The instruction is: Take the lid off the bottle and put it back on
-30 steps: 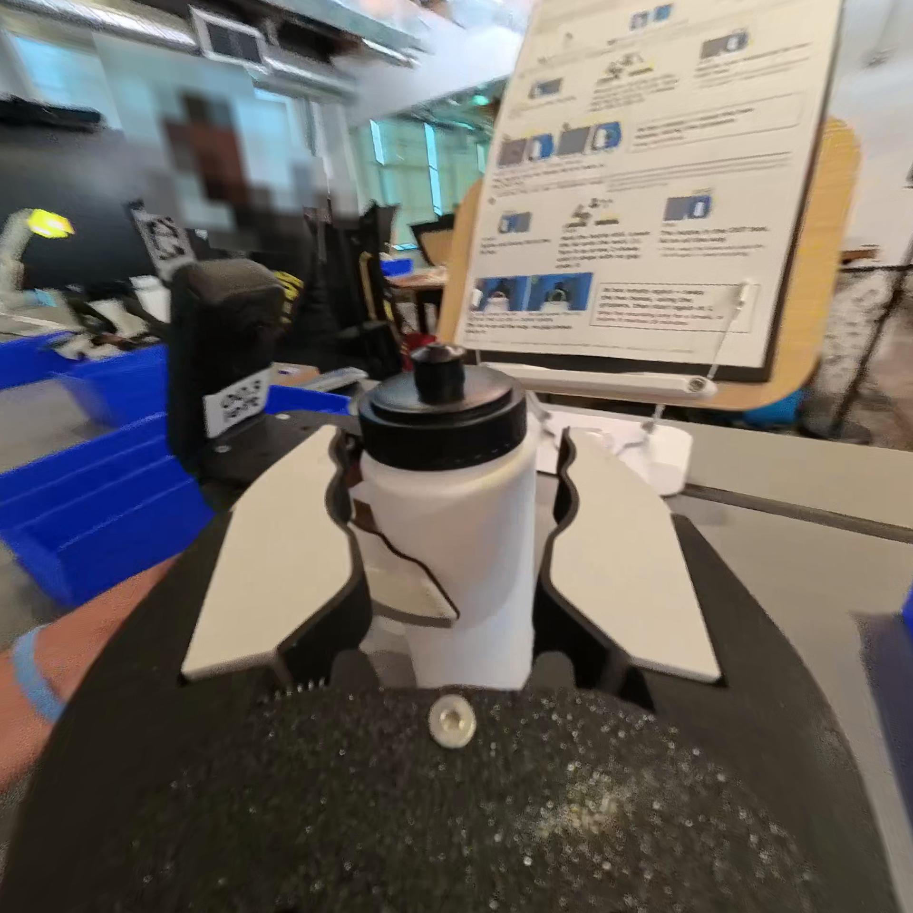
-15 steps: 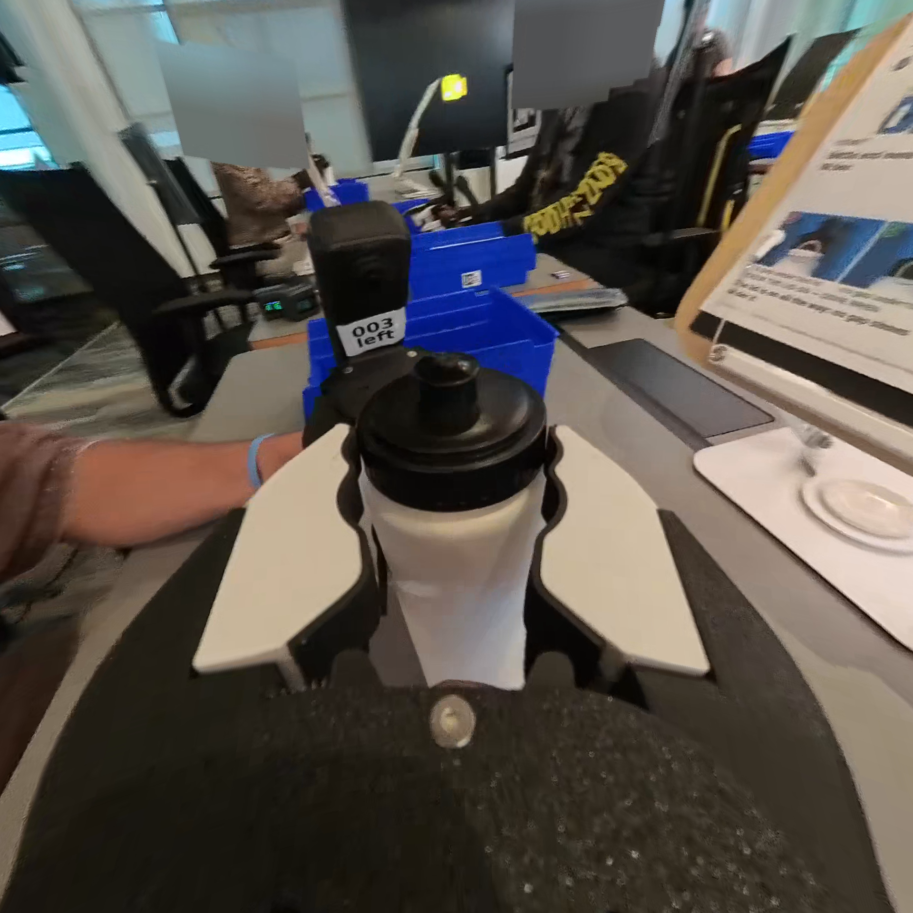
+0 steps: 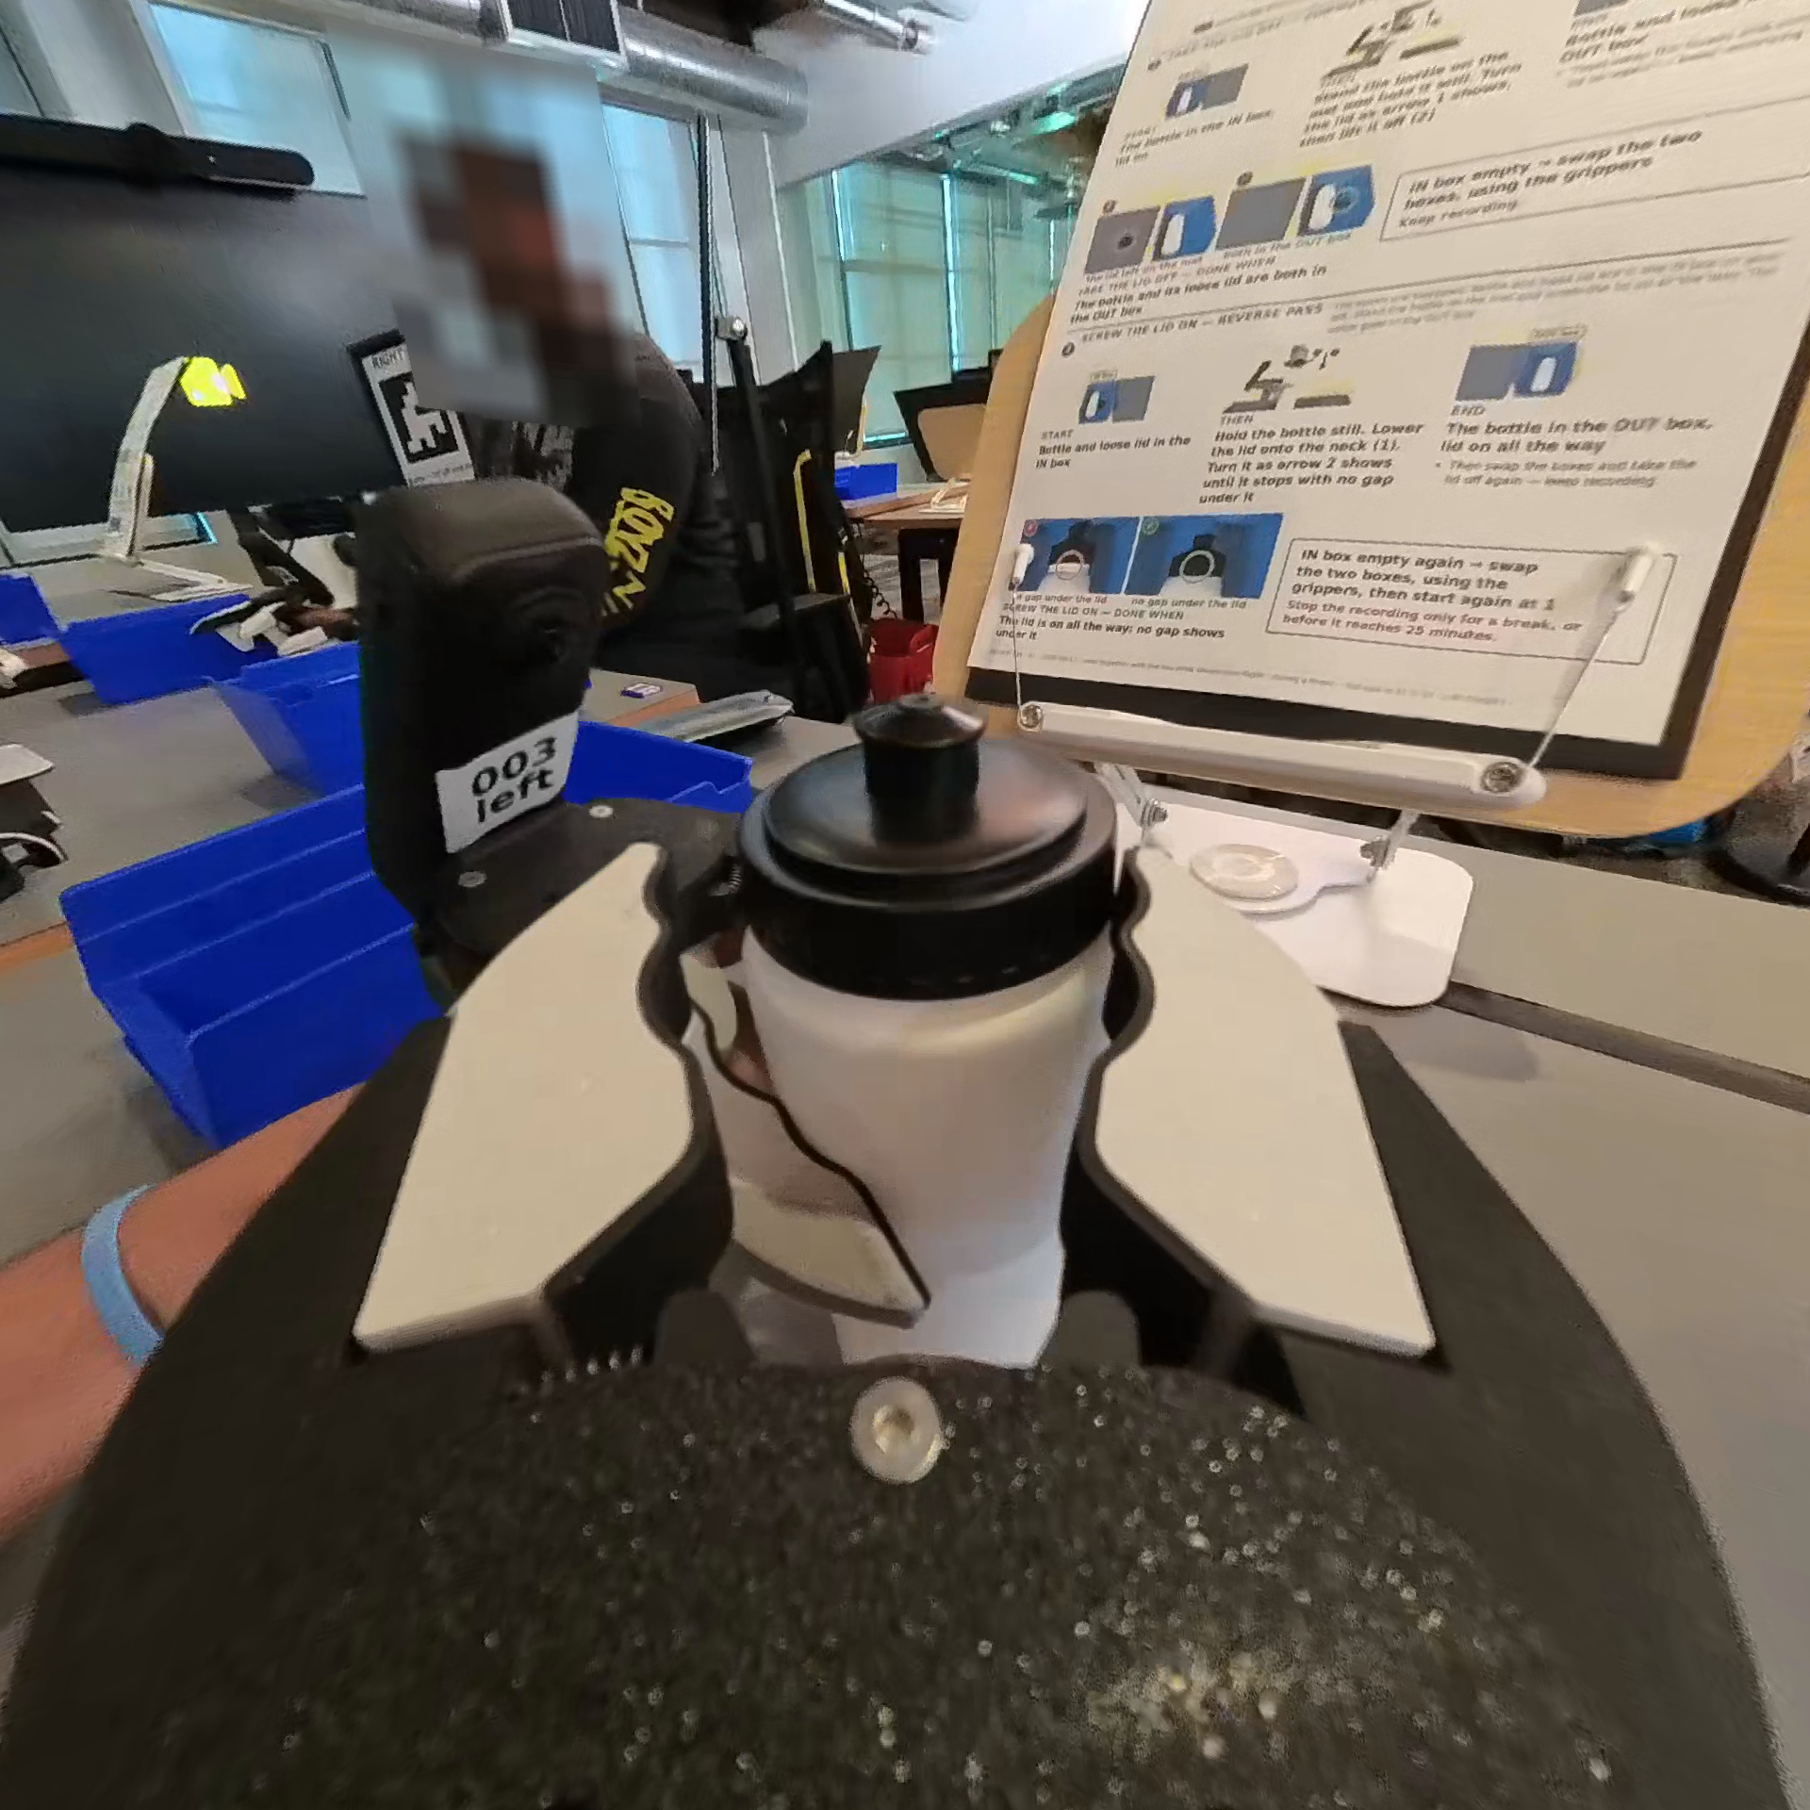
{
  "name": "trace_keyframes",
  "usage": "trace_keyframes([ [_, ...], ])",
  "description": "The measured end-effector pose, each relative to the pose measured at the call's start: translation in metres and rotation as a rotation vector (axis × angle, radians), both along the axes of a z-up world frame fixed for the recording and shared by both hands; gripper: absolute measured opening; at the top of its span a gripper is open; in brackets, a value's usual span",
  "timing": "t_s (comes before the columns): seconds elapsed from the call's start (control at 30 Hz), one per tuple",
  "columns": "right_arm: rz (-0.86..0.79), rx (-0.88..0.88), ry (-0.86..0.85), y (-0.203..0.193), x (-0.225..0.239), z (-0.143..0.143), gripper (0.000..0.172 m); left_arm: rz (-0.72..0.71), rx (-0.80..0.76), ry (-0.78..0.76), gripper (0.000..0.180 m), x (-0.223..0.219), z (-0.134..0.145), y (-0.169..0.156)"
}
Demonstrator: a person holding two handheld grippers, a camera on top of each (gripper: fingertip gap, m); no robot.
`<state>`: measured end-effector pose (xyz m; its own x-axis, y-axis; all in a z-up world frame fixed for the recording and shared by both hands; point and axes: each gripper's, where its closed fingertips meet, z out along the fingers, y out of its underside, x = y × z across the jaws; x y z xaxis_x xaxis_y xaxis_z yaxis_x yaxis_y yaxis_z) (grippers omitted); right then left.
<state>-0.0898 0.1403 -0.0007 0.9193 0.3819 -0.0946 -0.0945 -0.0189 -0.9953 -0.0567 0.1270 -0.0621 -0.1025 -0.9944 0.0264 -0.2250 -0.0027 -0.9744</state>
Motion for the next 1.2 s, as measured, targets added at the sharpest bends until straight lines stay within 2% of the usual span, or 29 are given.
trace_keyframes([
  [0.07,0.030,-0.024,0.000,0.002,0.004,-0.001,0.071,-0.001,-0.003,0.002,0.087,-0.001,0.000,0.000],
  [0.2,0.258,-0.065,-0.047,0.002,0.001,-0.002,0.071,-0.001,-0.007,-0.001,0.087,-0.002,0.000,0.001],
  [0.33,0.612,-0.099,-0.059,-0.003,-0.001,-0.002,0.071,-0.006,-0.002,0.000,0.087,-0.001,0.000,-0.001],
  [0.4,0.677,-0.150,-0.086,-0.004,-0.001,-0.003,0.071,-0.009,-0.008,-0.003,0.087,-0.001,0.000,-0.001],
  [0.47,0.657,-0.152,-0.116,-0.005,-0.001,-0.003,0.072,-0.013,-0.007,-0.004,0.087,-0.001,0.000,-0.002],
  [0.53,0.570,-0.100,-0.082,-0.006,0.002,0.001,0.079,-0.013,-0.002,0.000,0.087,-0.001,0.000,-0.002],
  [0.6,0.427,-0.062,-0.032,-0.008,0.009,0.001,0.086,-0.012,-0.001,0.001,0.087,-0.001,0.000,-0.003],
  [0.7,0.132,0.028,0.030,-0.009,0.022,0.007,0.087,-0.010,-0.002,-0.002,0.087,-0.001,0.000,-0.003],
  [0.83,-0.068,0.005,0.083,-0.011,0.019,0.006,0.080,-0.010,-0.003,-0.004,0.087,-0.001,0.000,-0.003],
  [0.97,-0.086,-0.003,0.016,-0.003,0.011,0.005,0.076,-0.010,-0.001,0.001,0.087,-0.001,0.000,-0.003],
  [1.0,-0.045,0.000,-0.016,-0.003,0.006,0.006,0.068,-0.010,-0.002,0.002,0.087,-0.001,-0.001,-0.003],
  [1.03,-0.025,-0.012,-0.037,-0.002,0.006,0.006,0.068,-0.009,-0.004,0.001,0.087,-0.001,0.000,-0.003],
  [1.2,0.273,-0.087,-0.105,0.001,0.001,0.005,0.068,-0.009,-0.020,-0.008,0.087,-0.003,0.000,0.000],
])
